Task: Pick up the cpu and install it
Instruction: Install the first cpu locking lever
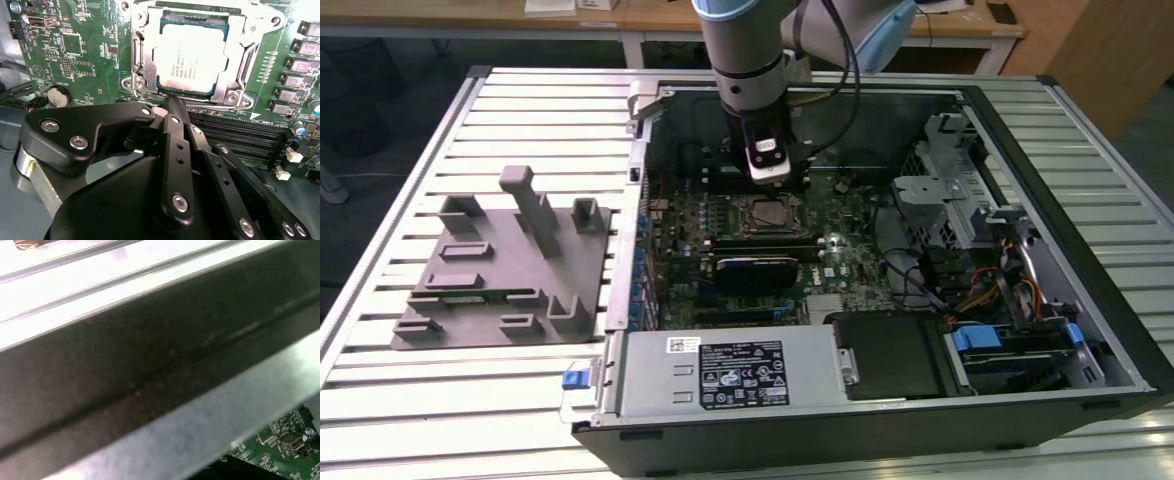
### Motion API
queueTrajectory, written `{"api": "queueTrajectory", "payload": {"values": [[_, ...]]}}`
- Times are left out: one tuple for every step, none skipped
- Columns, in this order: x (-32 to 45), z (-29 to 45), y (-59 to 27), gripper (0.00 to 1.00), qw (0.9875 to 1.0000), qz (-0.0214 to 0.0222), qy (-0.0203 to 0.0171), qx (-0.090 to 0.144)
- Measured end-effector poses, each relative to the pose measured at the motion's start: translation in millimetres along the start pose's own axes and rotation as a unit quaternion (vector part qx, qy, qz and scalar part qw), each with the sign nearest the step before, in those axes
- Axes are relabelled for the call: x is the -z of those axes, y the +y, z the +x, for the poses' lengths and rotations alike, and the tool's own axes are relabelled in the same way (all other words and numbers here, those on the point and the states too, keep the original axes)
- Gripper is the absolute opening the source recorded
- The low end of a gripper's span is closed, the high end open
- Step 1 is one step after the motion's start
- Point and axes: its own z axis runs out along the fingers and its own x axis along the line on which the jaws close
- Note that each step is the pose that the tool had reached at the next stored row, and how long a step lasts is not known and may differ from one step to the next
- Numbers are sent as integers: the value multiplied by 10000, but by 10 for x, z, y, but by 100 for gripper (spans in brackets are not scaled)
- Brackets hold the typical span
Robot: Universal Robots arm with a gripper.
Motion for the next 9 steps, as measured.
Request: {"api": "queueTrajectory", "payload": {"values": [[4,-1,2,11,10000,-3,0,-1],[13,-3,4,11,10000,-4,-1,-1],[26,-5,5,11,10000,-2,-1,0],[39,-7,6,11,10000,-1,-1,0],[49,-9,8,11,10000,-1,-1,0],[58,-10,10,11,10000,-1,-1,0],[62,-11,11,11,10000,-2,-2,0],[62,-9,13,11,10000,-2,-3,-1],[62,-8,16,11,10000,-2,-4,-1]]}}
